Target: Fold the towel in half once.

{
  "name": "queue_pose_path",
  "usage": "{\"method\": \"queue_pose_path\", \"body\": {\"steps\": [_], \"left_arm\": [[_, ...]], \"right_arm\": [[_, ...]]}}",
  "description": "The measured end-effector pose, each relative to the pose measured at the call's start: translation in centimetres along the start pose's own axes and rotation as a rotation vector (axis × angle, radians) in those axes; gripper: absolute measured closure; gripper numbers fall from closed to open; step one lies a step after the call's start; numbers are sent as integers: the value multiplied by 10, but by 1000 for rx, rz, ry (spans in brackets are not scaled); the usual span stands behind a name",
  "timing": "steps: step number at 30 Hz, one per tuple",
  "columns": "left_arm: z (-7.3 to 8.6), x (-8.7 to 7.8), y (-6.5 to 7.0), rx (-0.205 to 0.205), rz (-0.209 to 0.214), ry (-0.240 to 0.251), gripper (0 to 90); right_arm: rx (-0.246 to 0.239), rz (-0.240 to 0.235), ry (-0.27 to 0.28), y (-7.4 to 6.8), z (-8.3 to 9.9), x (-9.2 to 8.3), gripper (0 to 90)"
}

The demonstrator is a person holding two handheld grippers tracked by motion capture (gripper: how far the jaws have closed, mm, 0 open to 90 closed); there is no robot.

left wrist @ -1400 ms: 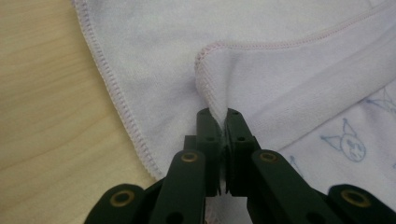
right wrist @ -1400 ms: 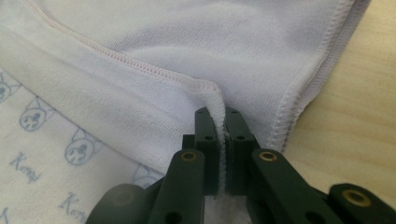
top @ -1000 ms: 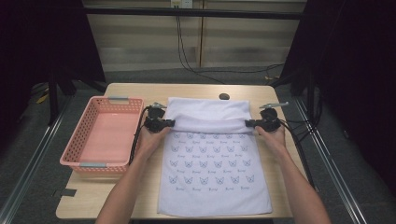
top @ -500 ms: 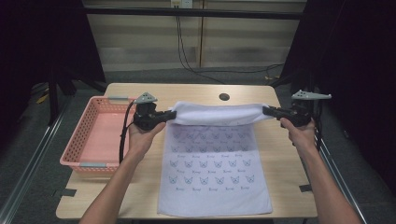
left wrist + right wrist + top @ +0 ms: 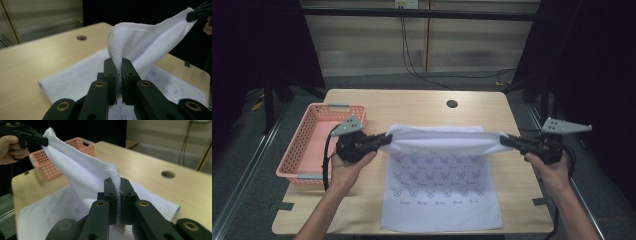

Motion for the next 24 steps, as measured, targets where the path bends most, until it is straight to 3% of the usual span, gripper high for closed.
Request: {"method": "queue_pose_path", "body": {"steps": [2, 6, 8, 12, 14, 16, 17, 19, 21, 24], "left_arm": [[37, 8, 6, -11, 7, -83, 846], [75, 11, 12, -58, 34, -139, 850], [88, 8, 16, -46, 51, -173, 850], [100, -4, 29, -32, 81, -200, 853], [107, -9, 37, -44, 105, -201, 852], [116, -8, 42, -11, 106, -261, 844], [121, -7, 42, -19, 115, -285, 843], [127, -5, 42, 17, 88, -330, 847], [130, -3, 39, -6, 105, -356, 845], [132, 0, 40, -3, 124, -387, 821]], "right_arm": [[21, -11, -47, -4, 22, 5, 866], [74, -39, -137, -12, 69, 15, 865], [90, -47, -167, -16, 85, 14, 865], [104, -67, -198, -29, 106, 5, 855], [83, -66, -226, -38, 110, 2, 855], [68, -62, -258, -44, 116, 1, 832], [64, -72, -276, -46, 119, 1, 825], [64, -89, -314, -48, 124, 1, 777], [57, -98, -343, -50, 127, 1, 774], [51, -115, -360, -53, 129, 0, 784]]}}
Point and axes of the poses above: each handheld gripper's, and its own axes: x roughly forward along the jaws, z roughly out of its underside, y roughly to its right, the point moved 1 cm from there along x, roughly forward along the jaws, and after that the axes turned 1 degree about z, right-handed, at the moved point
